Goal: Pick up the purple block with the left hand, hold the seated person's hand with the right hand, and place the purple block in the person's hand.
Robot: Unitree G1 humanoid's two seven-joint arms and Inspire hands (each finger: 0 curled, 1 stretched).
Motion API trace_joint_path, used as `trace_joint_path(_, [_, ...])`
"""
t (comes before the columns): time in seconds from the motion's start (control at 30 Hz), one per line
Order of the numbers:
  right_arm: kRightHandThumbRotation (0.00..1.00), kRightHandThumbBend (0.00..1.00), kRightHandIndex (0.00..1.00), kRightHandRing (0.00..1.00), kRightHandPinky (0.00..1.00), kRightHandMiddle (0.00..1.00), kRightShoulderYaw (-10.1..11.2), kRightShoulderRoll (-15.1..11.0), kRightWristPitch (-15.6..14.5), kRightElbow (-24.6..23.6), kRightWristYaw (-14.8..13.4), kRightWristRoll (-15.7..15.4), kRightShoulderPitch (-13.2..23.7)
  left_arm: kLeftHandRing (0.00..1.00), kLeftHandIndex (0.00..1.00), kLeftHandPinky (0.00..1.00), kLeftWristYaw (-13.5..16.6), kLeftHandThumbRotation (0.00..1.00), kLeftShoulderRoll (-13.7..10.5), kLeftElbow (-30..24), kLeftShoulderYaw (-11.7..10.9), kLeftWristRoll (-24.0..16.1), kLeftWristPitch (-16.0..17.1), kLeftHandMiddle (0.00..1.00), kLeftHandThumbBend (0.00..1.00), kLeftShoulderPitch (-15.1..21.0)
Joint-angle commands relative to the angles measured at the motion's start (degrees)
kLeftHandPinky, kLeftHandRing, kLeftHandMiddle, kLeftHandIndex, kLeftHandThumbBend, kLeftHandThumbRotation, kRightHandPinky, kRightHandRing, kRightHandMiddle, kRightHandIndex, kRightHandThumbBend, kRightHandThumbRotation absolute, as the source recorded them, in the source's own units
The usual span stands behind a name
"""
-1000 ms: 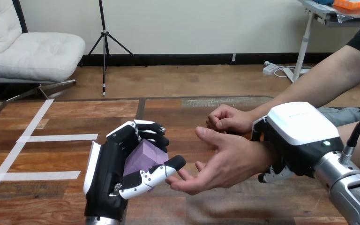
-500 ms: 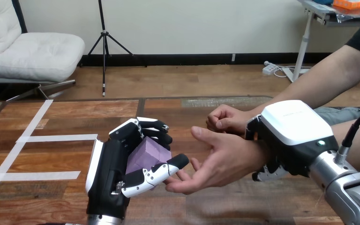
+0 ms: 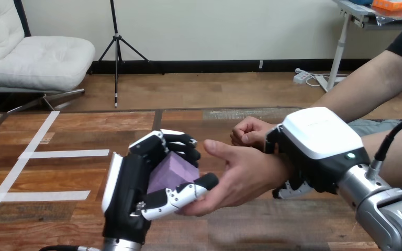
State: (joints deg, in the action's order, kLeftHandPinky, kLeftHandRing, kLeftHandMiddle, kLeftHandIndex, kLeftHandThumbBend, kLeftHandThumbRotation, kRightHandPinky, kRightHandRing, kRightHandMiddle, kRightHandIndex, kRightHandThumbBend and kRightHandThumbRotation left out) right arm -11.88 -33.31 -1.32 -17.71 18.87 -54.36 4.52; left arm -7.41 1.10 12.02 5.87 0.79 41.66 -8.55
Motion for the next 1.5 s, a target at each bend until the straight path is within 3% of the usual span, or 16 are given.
trace_joint_path(0.0, [0.00, 0.75, 0.49, 0.39, 0.33, 0.45, -0.86, 1.61, 0.10, 0.89, -0.59, 0.24, 3.44, 0.45, 0.53, 0.39, -0.65, 0.01, 0.99, -3.03, 1.09, 0.92, 0.51, 0.50, 0.77, 3.52])
trace_joint_path(0.53, [0.00, 0.71, 0.53, 0.45, 0.39, 0.50, -1.63, 2.42, -0.63, 0.36, 1.43, -0.78, 4.40, 0.44, 0.53, 0.38, -1.07, 0.03, 1.68, -3.20, 2.34, 0.61, -0.12, 0.50, 0.79, 3.29])
trace_joint_path(1.47, [0.00, 0.73, 0.54, 0.45, 0.40, 0.50, -1.80, 3.44, 1.36, 1.28, -0.49, -0.49, 4.42, 0.45, 0.53, 0.40, -1.00, 0.05, 1.38, -2.79, 3.17, -0.74, 0.35, 0.51, 0.79, 3.38])
